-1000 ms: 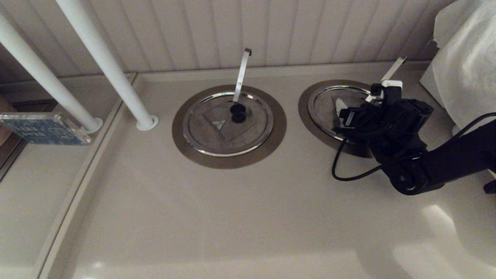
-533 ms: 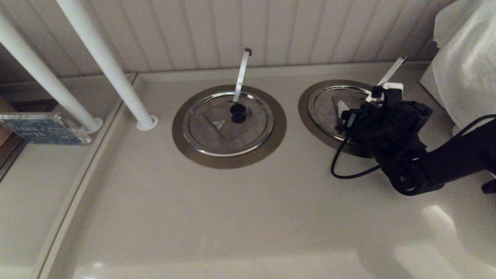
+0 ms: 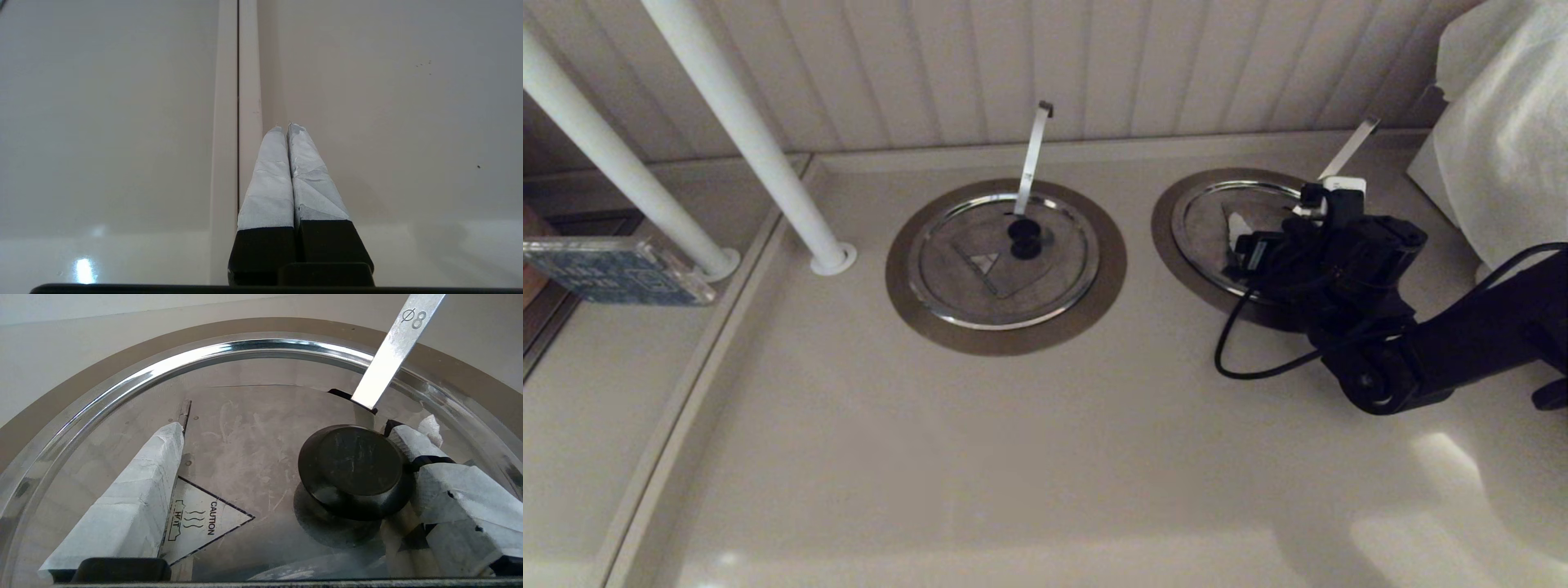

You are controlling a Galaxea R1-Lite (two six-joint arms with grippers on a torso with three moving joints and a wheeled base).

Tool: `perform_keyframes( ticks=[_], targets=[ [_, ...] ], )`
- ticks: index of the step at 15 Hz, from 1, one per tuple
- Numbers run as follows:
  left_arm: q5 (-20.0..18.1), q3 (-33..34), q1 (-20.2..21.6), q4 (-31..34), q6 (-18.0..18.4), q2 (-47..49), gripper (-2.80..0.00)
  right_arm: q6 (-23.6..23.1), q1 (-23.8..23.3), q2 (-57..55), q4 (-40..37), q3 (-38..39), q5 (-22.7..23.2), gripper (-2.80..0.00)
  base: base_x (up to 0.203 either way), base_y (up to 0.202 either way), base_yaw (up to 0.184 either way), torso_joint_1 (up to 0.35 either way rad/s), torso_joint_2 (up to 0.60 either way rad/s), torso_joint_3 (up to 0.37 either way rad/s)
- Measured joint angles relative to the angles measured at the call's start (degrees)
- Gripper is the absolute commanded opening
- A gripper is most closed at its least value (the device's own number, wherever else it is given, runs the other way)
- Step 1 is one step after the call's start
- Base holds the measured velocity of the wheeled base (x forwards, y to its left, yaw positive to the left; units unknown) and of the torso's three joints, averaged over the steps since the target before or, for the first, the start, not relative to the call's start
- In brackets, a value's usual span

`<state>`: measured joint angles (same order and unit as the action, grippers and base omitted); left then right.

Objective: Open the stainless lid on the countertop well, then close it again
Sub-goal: Open the lid

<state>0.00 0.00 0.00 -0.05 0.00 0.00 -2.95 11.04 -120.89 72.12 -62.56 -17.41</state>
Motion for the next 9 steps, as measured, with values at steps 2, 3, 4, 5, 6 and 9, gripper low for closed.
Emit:
perform_keyframes(
  ticks=[2, 3, 4, 5, 6, 9],
  targets=[
    [-0.01, -0.02, 0.0, 0.0, 0.03, 0.0, -2.8, 0.0, 0.04, 0.08, -0.07, -0.04, -0.01, 0.0, 0.0, 0.0, 0.0, 0.0, 0.0, 0.0],
    [0.0, -0.02, 0.0, -0.01, 0.05, 0.0, -2.8, 0.0, 0.04, 0.12, -0.08, -0.06, -0.01, 0.0, 0.0, 0.0, 0.0, 0.0, 0.0, 0.0],
    [0.0, -0.02, 0.0, -0.02, 0.05, 0.0, -2.8, 0.01, 0.06, 0.16, -0.1, -0.09, -0.01, 0.0, 0.0, 0.0, 0.0, 0.0, 0.0, 0.0],
    [0.0, -0.02, 0.0, 0.0, 0.04, 0.0, -2.8, 0.0, 0.07, 0.3, -0.14, -0.09, -0.01, 0.0, 0.0, 0.0, 0.0, 0.0, 0.0, 0.0],
    [-0.01, -0.02, 0.0, 0.0, 0.02, 0.0, -2.8, 0.0, 0.09, 0.51, -0.16, -0.09, 0.02, 0.0, 0.0, 0.0, 0.0, 0.0, 0.0, 0.0],
    [0.0, 0.0, 0.0, 0.0, 0.05, 0.0, -2.8, 0.0, 0.25, 1.4, -0.13, -0.09, 0.02, 0.0, 0.0, 0.0, 0.0, 0.0, 0.0, 0.0]
  ],
)
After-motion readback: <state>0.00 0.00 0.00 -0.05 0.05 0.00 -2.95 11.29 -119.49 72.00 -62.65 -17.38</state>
